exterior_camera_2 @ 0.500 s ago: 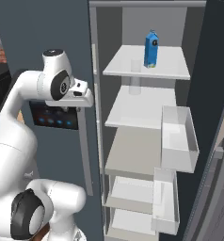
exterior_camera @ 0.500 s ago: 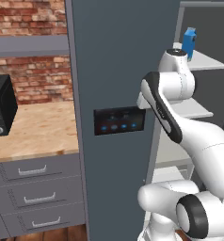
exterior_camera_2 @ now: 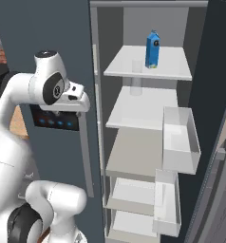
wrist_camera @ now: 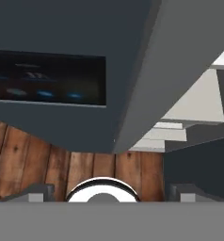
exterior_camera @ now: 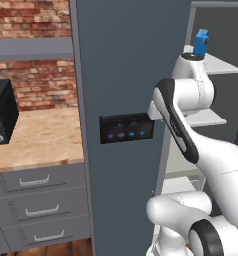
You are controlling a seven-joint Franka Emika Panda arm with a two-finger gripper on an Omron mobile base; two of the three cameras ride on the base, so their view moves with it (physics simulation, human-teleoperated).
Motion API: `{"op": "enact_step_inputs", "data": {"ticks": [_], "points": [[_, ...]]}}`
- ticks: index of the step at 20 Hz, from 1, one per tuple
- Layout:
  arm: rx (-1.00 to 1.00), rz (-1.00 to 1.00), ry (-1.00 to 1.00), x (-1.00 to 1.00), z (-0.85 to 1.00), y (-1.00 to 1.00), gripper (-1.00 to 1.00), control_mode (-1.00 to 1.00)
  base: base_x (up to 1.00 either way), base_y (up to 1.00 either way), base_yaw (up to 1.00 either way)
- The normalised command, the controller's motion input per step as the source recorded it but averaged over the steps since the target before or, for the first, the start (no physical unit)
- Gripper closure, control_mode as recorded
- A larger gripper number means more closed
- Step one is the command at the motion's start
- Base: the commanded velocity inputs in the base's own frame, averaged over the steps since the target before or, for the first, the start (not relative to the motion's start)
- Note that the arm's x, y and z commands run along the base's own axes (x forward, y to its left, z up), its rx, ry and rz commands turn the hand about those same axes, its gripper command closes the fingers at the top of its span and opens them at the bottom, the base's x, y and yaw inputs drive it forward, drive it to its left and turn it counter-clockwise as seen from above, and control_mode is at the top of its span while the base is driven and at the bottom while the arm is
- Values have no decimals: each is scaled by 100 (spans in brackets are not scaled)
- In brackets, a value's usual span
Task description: Take out the milk from the fridge and place it on the tray on the counter. Then take the sugar cube near the tray and place it in the tray.
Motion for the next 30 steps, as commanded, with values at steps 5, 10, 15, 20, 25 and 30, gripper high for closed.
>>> {"op": "enact_step_inputs", "data": {"ticks": [5, 10, 15, 20, 25, 30], "points": [[0, 0, -13, -33, 32, -28, -100, -100, 0, 0, 0], [0, 0, -19, -25, 46, -57, -100, -100, 0, 0, 0], [0, 0, -18, -3, 48, -64, -100, -100, 0, 0, 0], [0, 0, -24, 0, 51, -47, -100, -100, 0, 0, 0], [0, 0, -28, -1, 47, -47, -100, -100, 0, 0, 0], [0, 0, -23, 4, 37, -33, -100, -100, 0, 0, 0]]}}
